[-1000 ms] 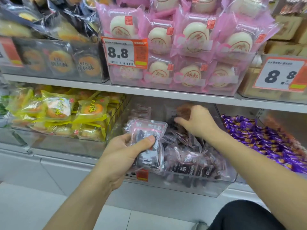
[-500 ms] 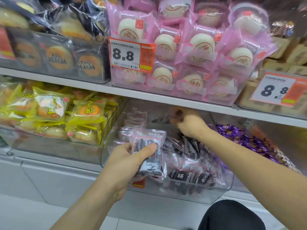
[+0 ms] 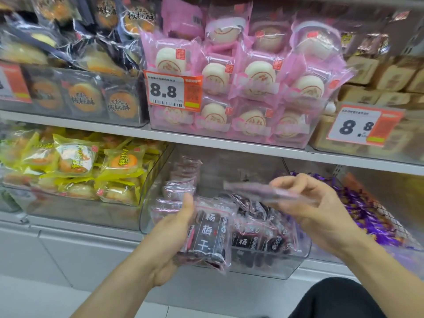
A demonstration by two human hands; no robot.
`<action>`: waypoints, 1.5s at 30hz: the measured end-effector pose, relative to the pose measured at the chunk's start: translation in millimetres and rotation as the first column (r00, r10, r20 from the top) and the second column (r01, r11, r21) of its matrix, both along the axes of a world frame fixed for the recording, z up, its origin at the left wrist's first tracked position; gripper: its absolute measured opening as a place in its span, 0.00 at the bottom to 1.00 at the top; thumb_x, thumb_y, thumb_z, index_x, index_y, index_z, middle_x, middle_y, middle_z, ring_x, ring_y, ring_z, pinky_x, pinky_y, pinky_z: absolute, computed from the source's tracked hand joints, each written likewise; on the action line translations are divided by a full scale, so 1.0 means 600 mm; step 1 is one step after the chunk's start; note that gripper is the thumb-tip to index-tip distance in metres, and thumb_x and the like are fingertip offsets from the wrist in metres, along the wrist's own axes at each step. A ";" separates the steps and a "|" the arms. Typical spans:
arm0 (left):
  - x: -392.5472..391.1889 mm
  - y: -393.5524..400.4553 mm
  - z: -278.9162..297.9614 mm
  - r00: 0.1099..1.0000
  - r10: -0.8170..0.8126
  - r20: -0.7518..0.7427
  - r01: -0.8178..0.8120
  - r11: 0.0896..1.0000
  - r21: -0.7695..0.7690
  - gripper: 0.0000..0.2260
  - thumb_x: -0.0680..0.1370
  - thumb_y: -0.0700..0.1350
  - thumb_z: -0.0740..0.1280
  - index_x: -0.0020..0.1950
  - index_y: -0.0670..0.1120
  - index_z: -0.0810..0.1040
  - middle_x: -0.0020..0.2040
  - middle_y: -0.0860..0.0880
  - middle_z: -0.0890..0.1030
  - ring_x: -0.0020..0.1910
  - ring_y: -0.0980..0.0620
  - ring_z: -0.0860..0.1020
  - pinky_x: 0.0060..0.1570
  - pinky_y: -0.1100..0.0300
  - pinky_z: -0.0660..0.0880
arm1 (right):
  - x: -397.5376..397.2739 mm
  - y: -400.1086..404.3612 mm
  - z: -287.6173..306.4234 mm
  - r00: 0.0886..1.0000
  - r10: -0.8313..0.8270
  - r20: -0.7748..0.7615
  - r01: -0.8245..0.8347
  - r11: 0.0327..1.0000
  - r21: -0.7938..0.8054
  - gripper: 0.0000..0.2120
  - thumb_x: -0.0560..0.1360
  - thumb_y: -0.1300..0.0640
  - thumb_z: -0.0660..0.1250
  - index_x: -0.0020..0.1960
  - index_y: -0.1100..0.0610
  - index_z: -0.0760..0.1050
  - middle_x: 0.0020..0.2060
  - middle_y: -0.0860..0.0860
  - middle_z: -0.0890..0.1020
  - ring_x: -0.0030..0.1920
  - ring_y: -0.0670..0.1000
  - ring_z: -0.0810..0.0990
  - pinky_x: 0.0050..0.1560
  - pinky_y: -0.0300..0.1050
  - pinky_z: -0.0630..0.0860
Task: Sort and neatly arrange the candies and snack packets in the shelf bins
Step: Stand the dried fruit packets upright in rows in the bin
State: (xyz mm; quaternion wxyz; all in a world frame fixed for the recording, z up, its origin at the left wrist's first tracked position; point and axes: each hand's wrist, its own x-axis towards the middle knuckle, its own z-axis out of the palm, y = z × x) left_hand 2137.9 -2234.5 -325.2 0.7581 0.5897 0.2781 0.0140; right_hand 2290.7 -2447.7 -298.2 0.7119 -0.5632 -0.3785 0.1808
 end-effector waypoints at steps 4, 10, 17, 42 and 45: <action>0.014 -0.014 0.018 0.992 -0.125 -0.027 0.120 0.981 -0.153 0.36 0.73 0.72 0.55 0.60 0.45 0.81 0.56 0.45 0.85 0.51 0.47 0.84 0.49 0.52 0.80 | 0.003 0.031 -0.017 0.982 0.182 0.056 -0.179 0.982 -0.057 0.12 0.62 0.58 0.83 0.35 0.57 0.80 0.50 0.63 0.84 0.56 0.65 0.81 0.58 0.57 0.78; 0.025 -0.036 0.014 0.992 -0.101 0.073 0.109 0.986 -0.124 0.22 0.65 0.56 0.74 0.55 0.47 0.85 0.55 0.42 0.84 0.52 0.41 0.82 0.61 0.42 0.74 | 0.027 0.063 -0.002 0.986 0.086 0.143 -0.049 0.968 -0.246 0.10 0.74 0.70 0.70 0.41 0.58 0.85 0.56 0.54 0.84 0.57 0.55 0.83 0.60 0.47 0.77; 0.029 -0.032 0.012 0.949 0.160 0.273 -0.174 0.984 0.028 0.23 0.65 0.56 0.79 0.55 0.48 0.80 0.50 0.45 0.86 0.49 0.43 0.85 0.49 0.43 0.80 | -0.033 0.050 -0.032 0.958 -0.226 -0.178 0.191 0.962 -0.196 0.31 0.64 0.40 0.79 0.50 0.65 0.77 0.39 0.62 0.83 0.36 0.57 0.81 0.36 0.48 0.79; 0.054 -0.068 -0.012 0.945 0.085 0.315 -0.129 0.984 0.124 0.30 0.62 0.75 0.69 0.55 0.57 0.79 0.53 0.59 0.85 0.56 0.62 0.81 0.63 0.54 0.72 | -0.053 0.068 -0.057 0.992 -0.118 0.036 0.124 0.961 -0.246 0.22 0.78 0.61 0.68 0.62 0.35 0.76 0.60 0.40 0.81 0.58 0.42 0.80 0.60 0.37 0.75; 0.054 -0.054 -0.016 0.952 0.021 0.307 -0.077 0.982 0.174 0.34 0.60 0.74 0.72 0.59 0.57 0.79 0.59 0.54 0.83 0.63 0.54 0.79 0.67 0.47 0.70 | -0.066 0.074 -0.065 0.987 -0.146 0.067 0.160 0.940 -0.301 0.27 0.77 0.61 0.69 0.68 0.36 0.68 0.63 0.43 0.75 0.58 0.37 0.78 0.55 0.31 0.74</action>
